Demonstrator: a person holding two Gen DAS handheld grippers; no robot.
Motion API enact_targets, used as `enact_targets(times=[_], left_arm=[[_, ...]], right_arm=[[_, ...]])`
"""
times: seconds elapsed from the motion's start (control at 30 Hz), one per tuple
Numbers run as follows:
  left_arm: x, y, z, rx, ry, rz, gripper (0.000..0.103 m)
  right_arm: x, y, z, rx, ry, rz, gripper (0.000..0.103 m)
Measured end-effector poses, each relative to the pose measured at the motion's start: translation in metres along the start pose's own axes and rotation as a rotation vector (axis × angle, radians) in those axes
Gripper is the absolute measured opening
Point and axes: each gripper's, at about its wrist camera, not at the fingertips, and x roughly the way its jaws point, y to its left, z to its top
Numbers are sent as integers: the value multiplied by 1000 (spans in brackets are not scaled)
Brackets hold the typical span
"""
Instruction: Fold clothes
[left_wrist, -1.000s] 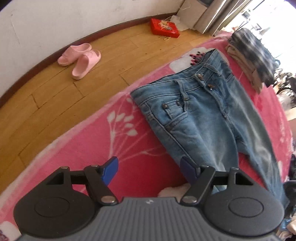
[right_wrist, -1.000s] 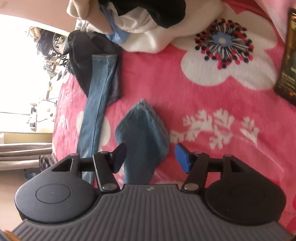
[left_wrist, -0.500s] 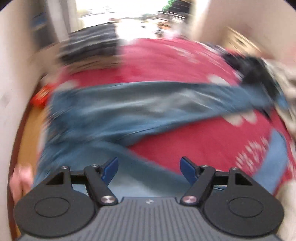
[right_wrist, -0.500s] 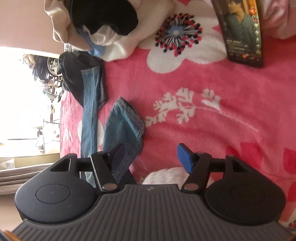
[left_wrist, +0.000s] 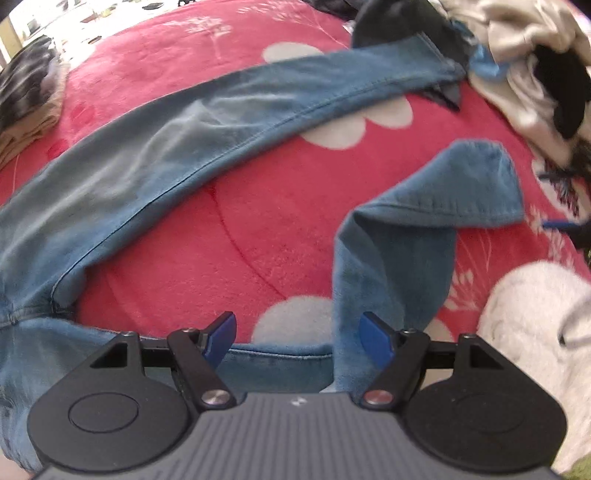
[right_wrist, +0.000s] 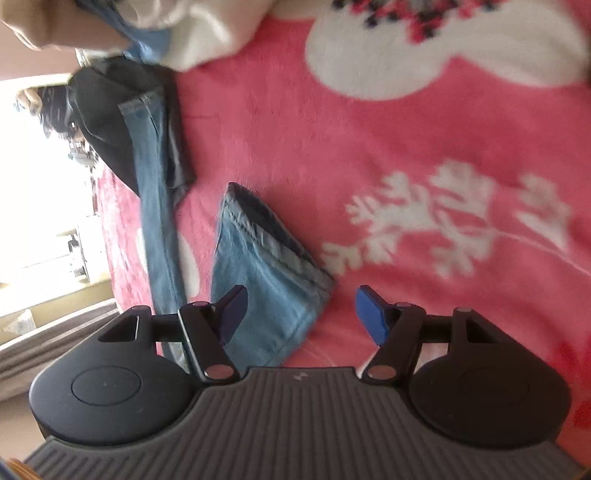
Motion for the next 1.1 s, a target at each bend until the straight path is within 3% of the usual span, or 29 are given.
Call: enact_targets(times=[0.17, 0.3, 0.33, 0.37, 0.4, 0.57, 0.7, 0.8, 0.87, 0.97, 1.1], left_arm=[[6, -4, 1, 83, 6, 18, 75], [17, -1, 4, 84, 24, 2, 74], [19, -1, 4, 79, 26, -7, 72], [20, 0, 5, 73, 28, -25, 67], [21, 0, 5, 65, 32, -48, 65], [7, 1, 0, 54, 44, -197, 60], [-31, 20, -2, 19, 29, -315, 62], [-61, 44, 4, -40, -28, -365, 67], [-72, 57, 11, -68, -68, -373, 68], [-61, 57, 25, -32, -80, -315, 68], [3, 22, 38, 155, 36, -272, 65]], right_arm=[[36, 19, 12, -103, 6, -23, 66], [51, 40, 9, -254, 27, -75, 64], [52, 46, 7, -293, 28, -87, 48], [50, 50, 4, -328, 27, -92, 17], [46, 53, 2, -345, 29, -83, 14], [0, 66, -14, -385, 14, 7, 13], [-75, 57, -28, -351, -22, 81, 12], [-134, 35, -40, -294, -54, 80, 12], [-162, 16, -48, -242, -57, 57, 12], [-185, -13, -64, -177, -46, 21, 12], [-191, -32, -84, -150, -36, 21, 12]])
